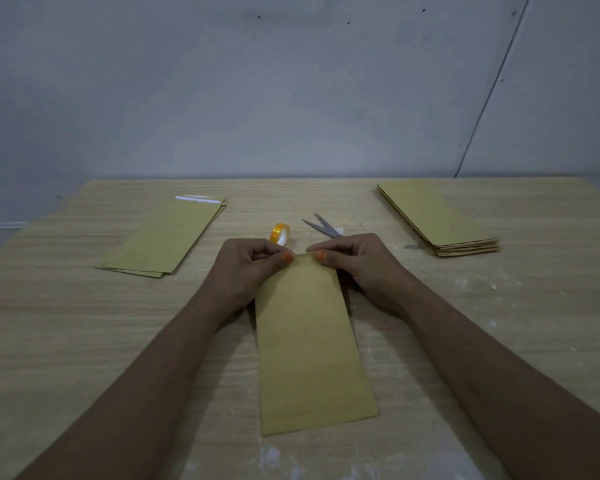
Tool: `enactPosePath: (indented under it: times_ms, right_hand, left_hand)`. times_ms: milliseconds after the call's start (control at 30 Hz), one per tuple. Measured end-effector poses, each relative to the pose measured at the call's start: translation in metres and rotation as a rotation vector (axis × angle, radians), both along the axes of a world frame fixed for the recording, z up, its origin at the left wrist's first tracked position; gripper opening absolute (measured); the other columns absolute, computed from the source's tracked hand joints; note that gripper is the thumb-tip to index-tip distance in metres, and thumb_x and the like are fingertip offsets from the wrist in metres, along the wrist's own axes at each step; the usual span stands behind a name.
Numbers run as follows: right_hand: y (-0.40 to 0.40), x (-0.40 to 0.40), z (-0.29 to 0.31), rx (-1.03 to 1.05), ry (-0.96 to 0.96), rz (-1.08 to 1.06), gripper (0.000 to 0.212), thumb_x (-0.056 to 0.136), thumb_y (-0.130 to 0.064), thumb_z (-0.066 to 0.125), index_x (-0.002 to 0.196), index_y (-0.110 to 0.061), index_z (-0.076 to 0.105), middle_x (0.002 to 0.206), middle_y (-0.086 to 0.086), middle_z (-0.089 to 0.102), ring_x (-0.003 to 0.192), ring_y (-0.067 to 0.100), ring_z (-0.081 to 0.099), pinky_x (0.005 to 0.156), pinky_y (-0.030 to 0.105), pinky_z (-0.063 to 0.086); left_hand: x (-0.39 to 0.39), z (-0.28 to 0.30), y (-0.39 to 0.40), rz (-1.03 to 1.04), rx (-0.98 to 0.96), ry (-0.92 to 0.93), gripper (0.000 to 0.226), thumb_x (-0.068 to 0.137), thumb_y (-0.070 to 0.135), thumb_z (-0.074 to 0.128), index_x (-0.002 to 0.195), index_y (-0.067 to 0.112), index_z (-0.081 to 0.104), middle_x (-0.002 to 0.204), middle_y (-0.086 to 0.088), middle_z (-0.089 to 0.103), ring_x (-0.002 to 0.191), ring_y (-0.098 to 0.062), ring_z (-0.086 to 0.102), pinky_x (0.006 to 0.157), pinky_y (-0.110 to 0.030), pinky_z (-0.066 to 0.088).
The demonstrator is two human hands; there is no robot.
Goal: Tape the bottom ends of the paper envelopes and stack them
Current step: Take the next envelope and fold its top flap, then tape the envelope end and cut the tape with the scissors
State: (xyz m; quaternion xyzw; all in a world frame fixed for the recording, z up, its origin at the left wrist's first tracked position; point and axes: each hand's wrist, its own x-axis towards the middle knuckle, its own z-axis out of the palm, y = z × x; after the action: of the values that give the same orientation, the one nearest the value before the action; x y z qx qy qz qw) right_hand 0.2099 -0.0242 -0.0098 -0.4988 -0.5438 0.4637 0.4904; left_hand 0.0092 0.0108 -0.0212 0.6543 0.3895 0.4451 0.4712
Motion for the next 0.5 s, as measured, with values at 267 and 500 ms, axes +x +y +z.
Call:
enactPosePath:
  times_ms: [267,500]
  right_hand:
    - [0.004,0.003,0.000,-0.077,0.052,-0.029,0.015,0.089,-0.001,0.067,0.099,-0.008,0.076,0.081,0.000,0.075,0.072,0.008,0.068,0.063,0.020,0.054]
    - [0.002,0.001,-0.006,0.164,-0.361,-0.182,0.013,0.089,-0.011,0.070,0.093,-0.017,0.080,0.085,-0.012,0.072,0.080,-0.004,0.063,0.068,0.009,0.044]
  left_hand:
    - [-0.018,0.004,0.008,-0.176,-0.125,0.054,0.024,0.099,0.005,0.054,0.113,0.010,0.073,0.104,-0.003,0.075,0.099,-0.010,0.066,0.091,-0.024,0.051]
    - [-0.013,0.002,0.006,0.057,0.112,0.167,0.007,0.094,0.019,0.066,0.092,0.018,0.073,0.075,0.003,0.069,0.065,-0.007,0.056,0.063,-0.024,0.043]
